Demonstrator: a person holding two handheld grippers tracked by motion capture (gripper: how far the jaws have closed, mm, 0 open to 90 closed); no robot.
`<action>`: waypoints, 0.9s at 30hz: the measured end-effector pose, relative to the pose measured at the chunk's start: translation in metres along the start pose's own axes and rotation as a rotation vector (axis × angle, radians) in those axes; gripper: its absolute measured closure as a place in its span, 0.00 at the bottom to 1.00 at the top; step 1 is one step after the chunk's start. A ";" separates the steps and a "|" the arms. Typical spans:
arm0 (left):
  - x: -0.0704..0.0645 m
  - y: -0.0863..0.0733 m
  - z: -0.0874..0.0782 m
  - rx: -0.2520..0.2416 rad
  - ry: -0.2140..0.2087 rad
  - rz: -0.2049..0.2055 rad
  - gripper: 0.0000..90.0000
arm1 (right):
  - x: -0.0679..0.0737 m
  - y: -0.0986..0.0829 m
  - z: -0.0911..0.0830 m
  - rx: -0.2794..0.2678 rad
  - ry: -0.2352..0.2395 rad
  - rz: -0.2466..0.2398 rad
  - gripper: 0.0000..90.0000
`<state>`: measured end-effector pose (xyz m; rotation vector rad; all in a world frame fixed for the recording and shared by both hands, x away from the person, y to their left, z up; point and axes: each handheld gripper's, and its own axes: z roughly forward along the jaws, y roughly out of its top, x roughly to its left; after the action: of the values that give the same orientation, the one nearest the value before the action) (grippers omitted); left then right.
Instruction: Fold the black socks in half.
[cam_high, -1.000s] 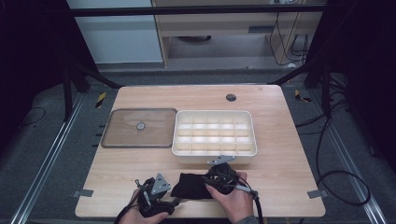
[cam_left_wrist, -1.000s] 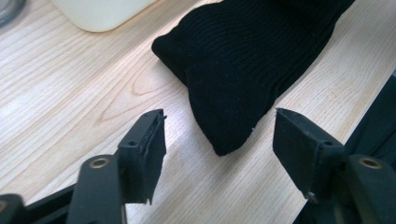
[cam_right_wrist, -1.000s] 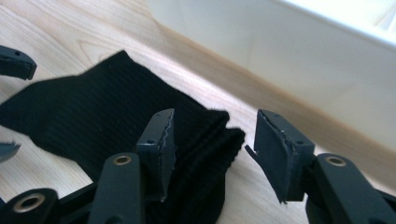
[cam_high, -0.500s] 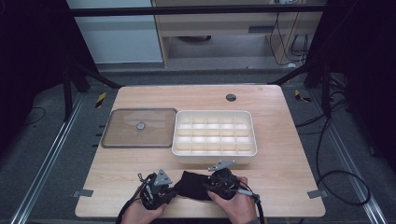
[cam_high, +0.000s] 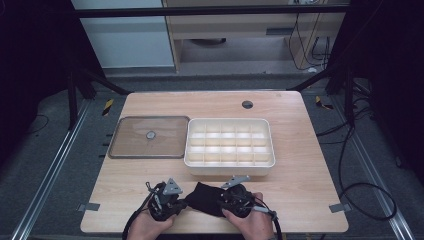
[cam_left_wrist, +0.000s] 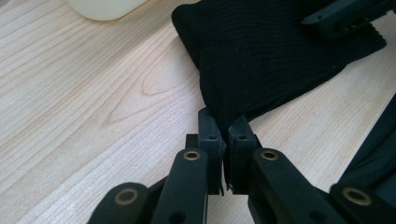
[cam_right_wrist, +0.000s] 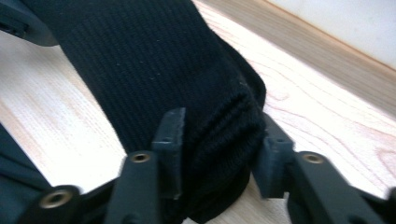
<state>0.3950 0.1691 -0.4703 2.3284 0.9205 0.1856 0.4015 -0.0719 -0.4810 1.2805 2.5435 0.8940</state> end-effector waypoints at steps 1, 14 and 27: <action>0.000 0.000 0.000 0.000 0.000 0.000 0.96 | 0.000 0.000 0.000 0.000 0.000 0.000 0.70; -0.009 0.013 -0.022 -0.129 -0.015 -0.024 0.51 | -0.002 0.001 0.001 0.005 0.018 0.004 0.72; -0.005 0.012 0.011 -0.021 -0.018 -0.040 0.50 | -0.004 -0.001 0.001 -0.002 0.026 0.003 0.72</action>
<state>0.4018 0.1537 -0.4713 2.2869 0.9517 0.1571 0.4038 -0.0752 -0.4826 1.2803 2.5605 0.9202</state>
